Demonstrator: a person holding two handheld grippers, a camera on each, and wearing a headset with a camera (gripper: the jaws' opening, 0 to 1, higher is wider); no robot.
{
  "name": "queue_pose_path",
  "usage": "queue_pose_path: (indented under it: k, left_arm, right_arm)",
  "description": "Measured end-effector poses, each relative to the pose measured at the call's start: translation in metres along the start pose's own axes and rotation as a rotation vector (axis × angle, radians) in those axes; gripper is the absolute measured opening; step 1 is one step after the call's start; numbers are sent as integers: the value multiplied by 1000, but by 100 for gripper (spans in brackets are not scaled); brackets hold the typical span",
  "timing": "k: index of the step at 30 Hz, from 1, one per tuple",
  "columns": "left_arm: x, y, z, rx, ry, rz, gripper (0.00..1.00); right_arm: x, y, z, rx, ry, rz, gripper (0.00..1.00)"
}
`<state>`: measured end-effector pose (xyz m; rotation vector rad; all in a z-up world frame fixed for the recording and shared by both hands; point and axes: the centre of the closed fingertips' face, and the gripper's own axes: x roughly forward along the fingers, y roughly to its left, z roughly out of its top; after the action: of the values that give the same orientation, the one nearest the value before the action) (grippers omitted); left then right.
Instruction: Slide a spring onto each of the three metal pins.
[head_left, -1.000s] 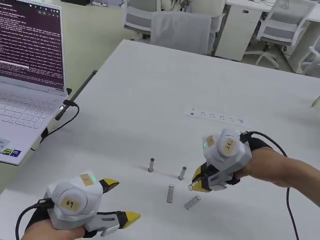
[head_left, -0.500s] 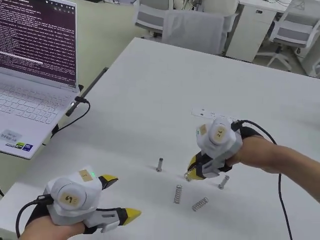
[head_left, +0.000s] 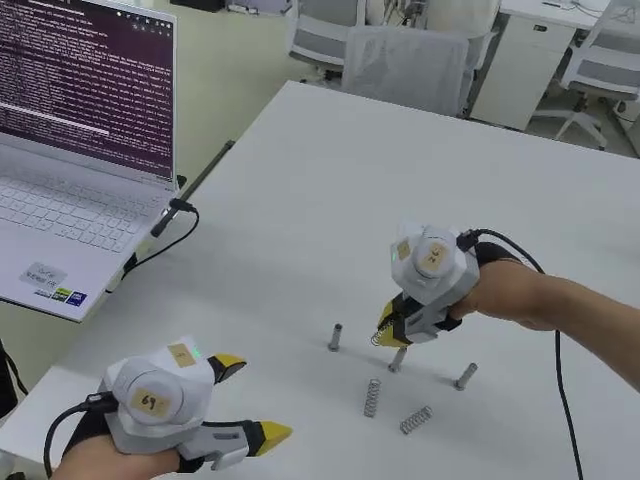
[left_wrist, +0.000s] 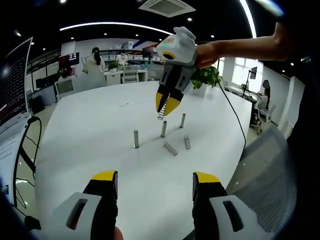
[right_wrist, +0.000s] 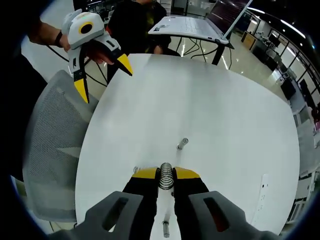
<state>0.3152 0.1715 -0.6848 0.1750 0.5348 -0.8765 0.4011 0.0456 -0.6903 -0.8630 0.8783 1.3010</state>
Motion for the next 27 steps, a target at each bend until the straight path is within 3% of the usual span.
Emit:
queue_pose_path:
  k: [13, 27]
  left_arm:
    - [-3, 1, -2, -2, 3, 5, 56]
    - [-5, 7, 2, -27, -17, 16, 58]
  right_arm:
    - [-4, -31, 13, 2, -18, -19, 9]
    - [11, -39, 24, -27, -3, 10, 9]
